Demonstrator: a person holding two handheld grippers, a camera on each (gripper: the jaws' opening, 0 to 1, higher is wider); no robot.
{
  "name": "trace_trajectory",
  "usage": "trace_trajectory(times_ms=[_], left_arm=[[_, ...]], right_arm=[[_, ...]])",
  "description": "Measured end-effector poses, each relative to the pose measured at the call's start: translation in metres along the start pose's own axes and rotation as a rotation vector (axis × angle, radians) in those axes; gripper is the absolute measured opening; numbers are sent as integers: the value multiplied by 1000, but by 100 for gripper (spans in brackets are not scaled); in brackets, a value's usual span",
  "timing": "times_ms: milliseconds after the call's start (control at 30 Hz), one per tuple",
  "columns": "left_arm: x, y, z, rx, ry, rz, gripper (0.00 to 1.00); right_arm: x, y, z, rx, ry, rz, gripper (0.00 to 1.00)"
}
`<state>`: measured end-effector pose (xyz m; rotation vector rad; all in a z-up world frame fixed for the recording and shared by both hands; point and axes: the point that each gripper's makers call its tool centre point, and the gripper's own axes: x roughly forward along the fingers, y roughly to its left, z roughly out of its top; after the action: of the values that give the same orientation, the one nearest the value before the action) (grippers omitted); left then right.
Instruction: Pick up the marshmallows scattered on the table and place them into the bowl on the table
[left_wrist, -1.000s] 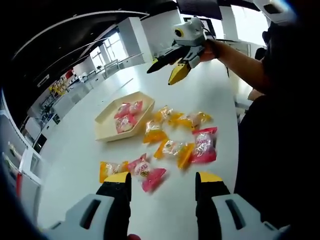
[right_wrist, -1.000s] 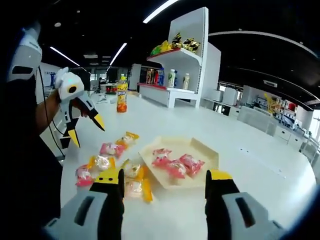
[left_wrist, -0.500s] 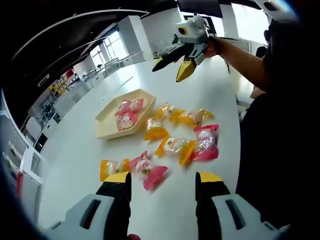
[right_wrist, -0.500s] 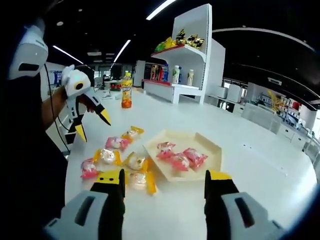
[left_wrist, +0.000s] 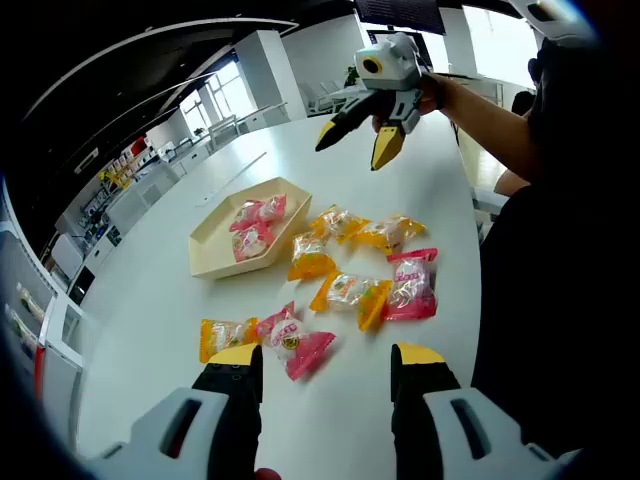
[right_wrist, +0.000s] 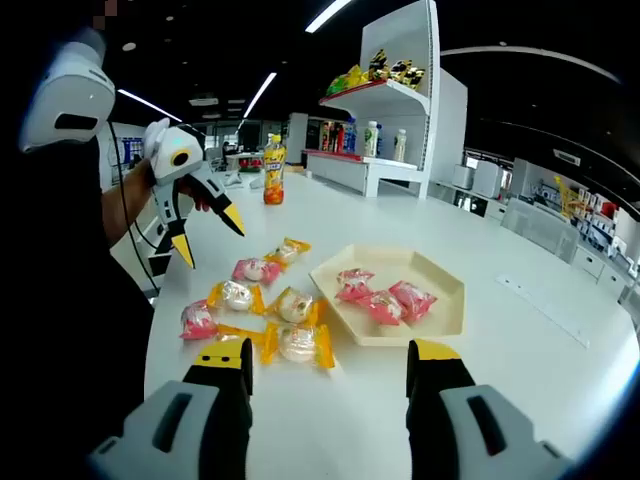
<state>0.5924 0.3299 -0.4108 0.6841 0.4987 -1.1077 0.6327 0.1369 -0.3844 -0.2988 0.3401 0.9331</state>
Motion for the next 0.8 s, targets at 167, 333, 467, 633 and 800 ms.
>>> trace_trajectory(times_ms=[167, 333, 467, 633, 800], left_arm=[[1, 0, 0, 2, 4, 1, 50], [1, 1, -1, 5, 11, 2, 50], [2, 1, 1, 2, 10, 3, 51], [1, 2, 2, 5, 6, 3, 51], [2, 1, 2, 7, 10, 2, 51]], right_arm=[[-2, 5, -2, 0, -4, 29, 61], [-5, 10, -5, -13, -3, 61, 61], [-6, 11, -9, 6, -10, 90, 61], [-8, 14, -12, -12, 1, 112, 62], [-10, 22, -16, -32, 15, 138, 62]])
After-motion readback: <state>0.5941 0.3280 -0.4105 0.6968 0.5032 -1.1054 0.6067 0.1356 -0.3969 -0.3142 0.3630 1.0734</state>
